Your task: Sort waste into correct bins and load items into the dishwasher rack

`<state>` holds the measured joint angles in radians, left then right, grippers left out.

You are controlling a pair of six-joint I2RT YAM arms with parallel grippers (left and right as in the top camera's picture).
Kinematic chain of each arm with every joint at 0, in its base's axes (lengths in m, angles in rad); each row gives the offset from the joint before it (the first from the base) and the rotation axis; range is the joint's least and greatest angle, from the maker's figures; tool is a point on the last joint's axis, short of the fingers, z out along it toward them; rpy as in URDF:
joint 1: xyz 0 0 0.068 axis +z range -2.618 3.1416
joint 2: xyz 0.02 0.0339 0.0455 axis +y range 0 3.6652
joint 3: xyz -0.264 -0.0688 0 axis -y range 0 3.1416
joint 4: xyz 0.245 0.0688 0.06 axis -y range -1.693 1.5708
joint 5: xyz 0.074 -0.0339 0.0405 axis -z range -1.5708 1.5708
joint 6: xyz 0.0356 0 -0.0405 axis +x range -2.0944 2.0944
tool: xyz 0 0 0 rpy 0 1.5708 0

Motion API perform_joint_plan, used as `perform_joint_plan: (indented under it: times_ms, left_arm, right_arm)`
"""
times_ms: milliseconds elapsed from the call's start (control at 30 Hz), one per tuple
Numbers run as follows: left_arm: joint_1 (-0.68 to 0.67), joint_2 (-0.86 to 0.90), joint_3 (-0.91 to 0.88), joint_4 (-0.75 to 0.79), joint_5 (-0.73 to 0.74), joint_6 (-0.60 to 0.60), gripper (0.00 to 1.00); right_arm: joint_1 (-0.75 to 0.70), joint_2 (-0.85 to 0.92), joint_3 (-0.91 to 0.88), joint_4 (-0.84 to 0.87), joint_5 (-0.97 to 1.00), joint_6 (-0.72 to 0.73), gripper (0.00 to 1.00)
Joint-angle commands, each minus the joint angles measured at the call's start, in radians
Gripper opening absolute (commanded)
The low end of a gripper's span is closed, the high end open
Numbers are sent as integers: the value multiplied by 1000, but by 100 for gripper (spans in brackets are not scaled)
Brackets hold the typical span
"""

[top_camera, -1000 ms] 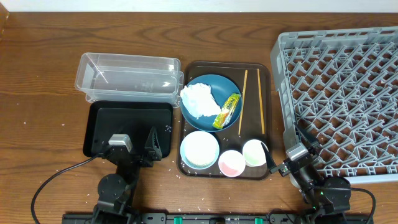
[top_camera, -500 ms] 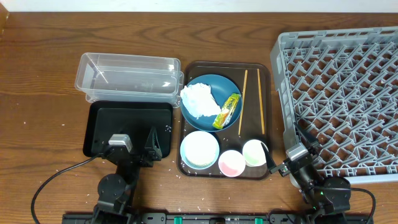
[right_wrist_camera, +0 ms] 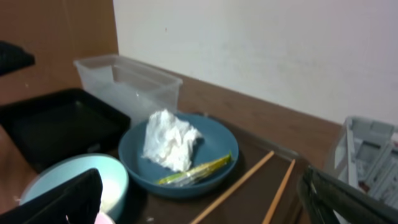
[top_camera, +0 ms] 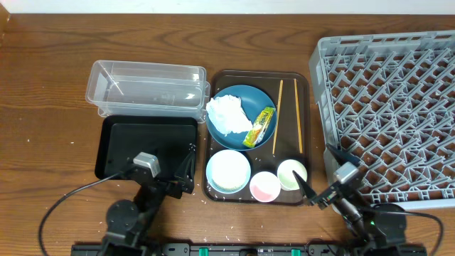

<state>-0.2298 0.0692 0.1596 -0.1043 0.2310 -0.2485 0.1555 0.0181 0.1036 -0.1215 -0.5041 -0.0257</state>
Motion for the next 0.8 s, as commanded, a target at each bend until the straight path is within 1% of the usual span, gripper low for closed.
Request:
perform_joint_plan:
  times_ms: [0,67,200,267,333,367,433,500,533,667,700,733,767]
  left_arm:
    - [3,112,202,-79,53,-22,98]
    - [3,238,334,-196,54,-22,98]
    - [3,530,628,-461,85,-22,98]
    - [3,653,774,-576,135,-15,98]
    - [3,745,894,-644,174,-17,98]
    - [3,779,934,-652,216,-40,98]
    - [3,836,986,-651,338,-64,98]
    - [0,870,991,-623,412,-64,98]
    - [-10,892,991,-629,423,-64,98]
    - [-105,977,991,-739,408,-53,99]
    - [-148,1003,990,-774,387,-40,95]
    - [-189,1025,990,-803,355,-37,94]
    - [-243,1052,990,-833,301,-37,90]
  right_arm:
    - [-2,45,170,-84,30,81,99]
    - [-2,116,280,-200,70,81,99]
    - [-2,338,519,-449,144,79,99]
    - [-2,447,611,-528,149,69,99]
    - [-2,553,694,-584,137,69,99]
    - [-2,603,732,-603,120,70,99]
    - [-2,685,787,-636,82,70,99]
    - [-2,740,813,-672,60,79,99]
    - [-2,763,819,-679,55,84,99]
    - [-2,813,822,-680,33,110,99]
    - [-2,822,822,-679,41,129,99]
    - [-2,829,822,-679,57,153,99]
    - [-2,834,822,-676,83,184,99]
